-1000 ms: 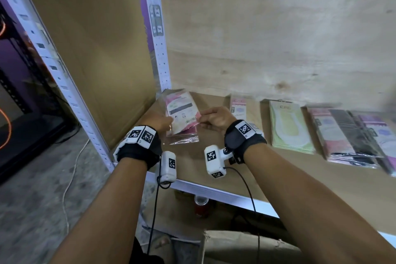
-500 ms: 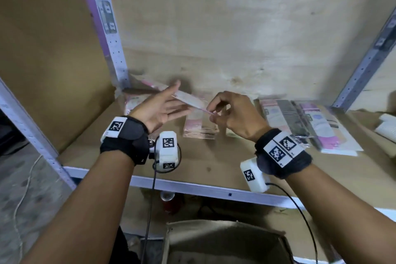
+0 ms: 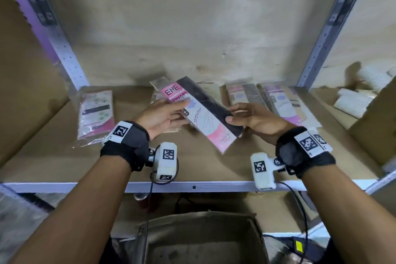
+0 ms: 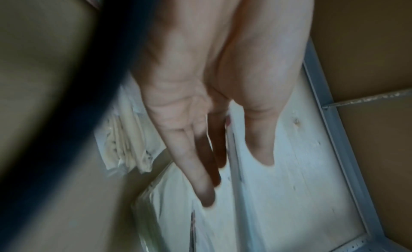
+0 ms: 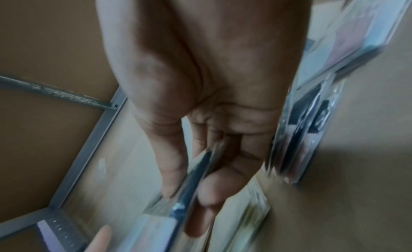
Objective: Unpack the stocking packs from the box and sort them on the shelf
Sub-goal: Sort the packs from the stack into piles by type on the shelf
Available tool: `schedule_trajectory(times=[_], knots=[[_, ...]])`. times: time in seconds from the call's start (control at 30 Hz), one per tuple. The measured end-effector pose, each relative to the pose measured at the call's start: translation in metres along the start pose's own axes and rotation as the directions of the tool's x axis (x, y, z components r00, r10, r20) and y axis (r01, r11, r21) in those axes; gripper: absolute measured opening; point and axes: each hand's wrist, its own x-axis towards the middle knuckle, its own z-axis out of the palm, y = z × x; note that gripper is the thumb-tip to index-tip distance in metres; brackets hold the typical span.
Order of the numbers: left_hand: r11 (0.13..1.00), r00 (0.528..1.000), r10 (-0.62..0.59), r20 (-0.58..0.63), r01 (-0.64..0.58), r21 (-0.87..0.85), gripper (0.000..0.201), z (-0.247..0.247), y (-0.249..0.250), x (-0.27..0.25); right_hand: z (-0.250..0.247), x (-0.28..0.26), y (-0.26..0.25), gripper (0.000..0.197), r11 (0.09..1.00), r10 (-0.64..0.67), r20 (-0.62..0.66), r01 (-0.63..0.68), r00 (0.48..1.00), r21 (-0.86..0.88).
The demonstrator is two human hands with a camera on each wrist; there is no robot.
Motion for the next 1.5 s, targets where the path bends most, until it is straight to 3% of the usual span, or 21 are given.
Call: schedule_trajectory(times=[0.07, 0.17, 0.33, 0.4, 0.53, 0.6, 0.7, 0.83, 1.07, 1.17, 1.27, 1.37, 1.43, 1.5], knots=[[0.997, 0.986, 0.074, -0.146, -0.078, -0.020, 0.029, -0.001, 0.003, 0.008, -0.008, -0.005, 0.002, 0.027, 1.000, -0.010, -0.006, 0.010, 1.000, 0.019], [0.983, 0.944, 0.136, -0.301, -0.165, -0.074, 0.025, -0.013, 0.012, 0.015, -0.019, -0.012, 0.003, 0.021, 1.000, 0.004, 0.008, -0.004, 1.000, 0.024], [0.933, 0.921, 0.211, -0.329, -0.090, 0.348, 0.033, -0.025, 0.002, 0.023, -0.031, -0.018, 0.010, 0.030, 0.999, 0.015, -0.011, -0.015, 1.000, -0.040], [0.914, 0.928, 0.239, -0.287, -0.115, 0.389, 0.037, -0.022, -0.002, 0.025, -0.033, -0.020, 0.012, 0.031, 0.999, 0.012, -0.005, -0.012, 1.000, -0.030], [0.822, 0.888, 0.341, -0.308, -0.122, 0.557, 0.057, -0.021, 0.001, 0.024, -0.030, -0.024, 0.011, 0.024, 0.999, -0.028, 0.024, 0.027, 0.999, 0.033], [0.859, 0.907, 0.278, -0.317, -0.087, 0.505, 0.055, -0.019, 0.002, 0.019, -0.028, -0.024, 0.012, 0.019, 0.997, -0.046, 0.042, 0.044, 0.998, 0.060], [0.971, 0.948, 0.148, -0.282, -0.084, 0.225, 0.045, -0.014, 0.007, 0.011, -0.024, -0.021, 0.016, 0.027, 0.995, -0.035, 0.059, 0.029, 0.998, 0.093], [0.997, 0.978, 0.068, -0.198, -0.063, 0.034, 0.037, -0.014, 0.017, 0.002, -0.014, -0.016, 0.020, 0.016, 0.992, 0.021, 0.115, -0.034, 0.993, 0.118], [1.000, 0.986, 0.011, -0.164, -0.008, 0.021, 0.045, -0.023, 0.018, -0.001, -0.006, -0.009, 0.022, 0.017, 0.988, 0.025, 0.132, -0.044, 0.991, 0.146], [0.997, 0.959, 0.032, -0.281, -0.011, 0.075, 0.050, -0.030, 0.015, 0.002, -0.008, -0.008, 0.021, 0.020, 0.981, 0.005, 0.110, -0.026, 0.994, 0.193], [0.998, 0.927, 0.042, -0.373, -0.057, -0.029, 0.053, -0.038, 0.011, 0.003, -0.009, -0.002, 0.021, 0.016, 0.951, -0.001, 0.054, -0.015, 0.999, 0.308], [0.997, 0.961, -0.008, -0.277, 0.031, 0.077, 0.069, -0.028, 0.005, 0.000, -0.003, 0.005, 0.021, 0.021, 0.899, -0.019, -0.011, 0.022, 1.000, 0.438], [0.981, 0.991, -0.096, -0.094, 0.110, 0.159, 0.069, -0.010, -0.002, -0.006, 0.008, 0.009, 0.020, 0.025, 0.851, -0.030, -0.080, 0.068, 0.996, 0.521], [0.977, 0.988, -0.114, 0.107, 0.092, 0.194, 0.057, 0.013, -0.010, -0.012, 0.021, 0.012, 0.019, 0.016, 0.826, -0.044, -0.125, 0.106, 0.991, 0.553]])
